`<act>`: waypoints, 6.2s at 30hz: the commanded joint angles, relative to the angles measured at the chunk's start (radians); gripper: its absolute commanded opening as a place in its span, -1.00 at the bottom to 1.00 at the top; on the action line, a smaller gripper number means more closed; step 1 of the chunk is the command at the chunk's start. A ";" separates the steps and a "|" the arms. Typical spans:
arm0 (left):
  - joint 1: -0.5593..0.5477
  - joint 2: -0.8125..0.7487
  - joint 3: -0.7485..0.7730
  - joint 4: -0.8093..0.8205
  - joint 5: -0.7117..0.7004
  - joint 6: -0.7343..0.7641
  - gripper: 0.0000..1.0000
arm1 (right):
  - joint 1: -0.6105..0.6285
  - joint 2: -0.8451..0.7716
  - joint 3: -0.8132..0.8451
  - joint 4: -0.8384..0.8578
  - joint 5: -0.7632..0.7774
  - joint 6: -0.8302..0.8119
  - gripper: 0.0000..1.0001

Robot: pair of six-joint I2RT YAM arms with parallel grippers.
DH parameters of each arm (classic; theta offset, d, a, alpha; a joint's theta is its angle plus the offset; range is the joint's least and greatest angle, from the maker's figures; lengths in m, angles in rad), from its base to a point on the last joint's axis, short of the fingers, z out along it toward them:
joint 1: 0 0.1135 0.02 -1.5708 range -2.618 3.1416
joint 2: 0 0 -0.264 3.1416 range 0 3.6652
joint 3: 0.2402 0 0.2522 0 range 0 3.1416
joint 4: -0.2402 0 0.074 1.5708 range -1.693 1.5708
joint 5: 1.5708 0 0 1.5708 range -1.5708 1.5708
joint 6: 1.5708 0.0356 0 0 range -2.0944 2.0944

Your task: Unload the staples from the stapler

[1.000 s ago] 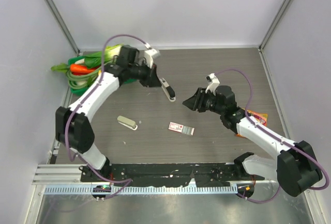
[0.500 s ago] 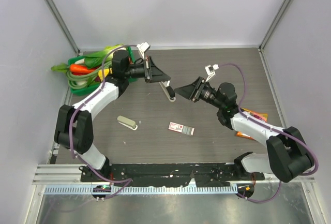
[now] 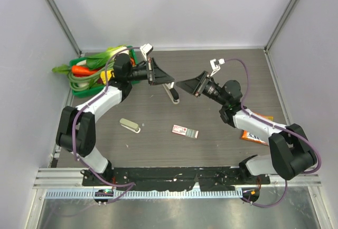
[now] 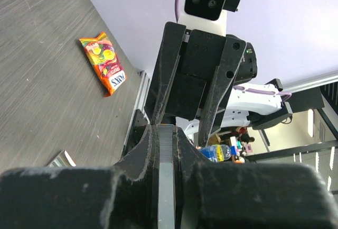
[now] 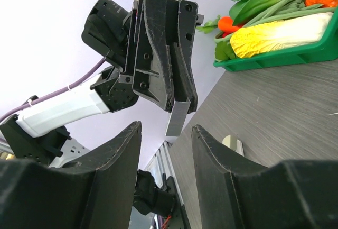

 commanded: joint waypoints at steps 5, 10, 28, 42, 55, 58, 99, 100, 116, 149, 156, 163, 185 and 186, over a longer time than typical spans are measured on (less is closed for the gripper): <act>-0.003 -0.007 -0.007 0.064 0.024 -0.008 -1.00 | 0.006 0.025 0.050 0.063 -0.008 0.011 -0.06; -0.008 -0.005 -0.007 0.064 0.023 -0.005 -1.00 | 0.014 0.050 0.060 0.053 -0.013 0.010 -0.10; -0.026 -0.001 -0.007 0.026 0.014 0.035 -1.00 | 0.032 0.099 0.087 0.092 -0.010 0.039 -0.37; -0.035 0.015 0.010 -0.059 -0.003 0.116 -0.84 | 0.034 0.113 0.084 0.156 -0.019 0.090 -0.58; -0.031 0.013 0.224 -0.846 -0.405 0.809 -0.14 | 0.046 -0.129 0.062 -0.656 0.203 -0.353 -0.74; -0.055 0.047 0.204 -0.864 -0.456 0.880 -0.15 | 0.067 -0.214 0.044 -0.890 0.307 -0.418 -0.75; -0.466 0.216 0.004 -0.694 -0.818 1.170 -0.29 | 0.080 -0.421 -0.030 -1.284 0.599 -0.430 -0.78; -0.471 0.214 0.001 -0.694 -0.821 1.170 -0.29 | 0.080 -0.418 -0.032 -1.283 0.599 -0.432 -0.78; -0.496 0.120 -0.077 -0.735 -0.868 1.245 -0.29 | 0.084 -0.340 -0.056 -1.203 0.578 -0.490 -0.77; -0.328 0.065 0.033 -1.004 -0.746 1.285 -0.33 | 0.515 0.027 0.091 -1.226 1.018 -0.530 -0.77; -0.328 0.058 0.039 -1.010 -0.766 1.273 -0.20 | 0.515 0.070 0.088 -1.179 1.006 -0.532 -0.78; -0.328 0.047 0.036 -1.001 -0.776 1.259 0.08 | 0.517 0.081 0.087 -1.159 0.997 -0.532 -0.78; -0.328 0.025 0.021 -0.984 -0.798 1.247 0.43 | 0.526 0.099 0.054 -1.142 0.990 -0.524 -0.78; -0.328 0.024 0.021 -0.985 -0.798 1.247 0.43 | 0.528 0.097 0.051 -1.143 0.987 -0.524 -0.77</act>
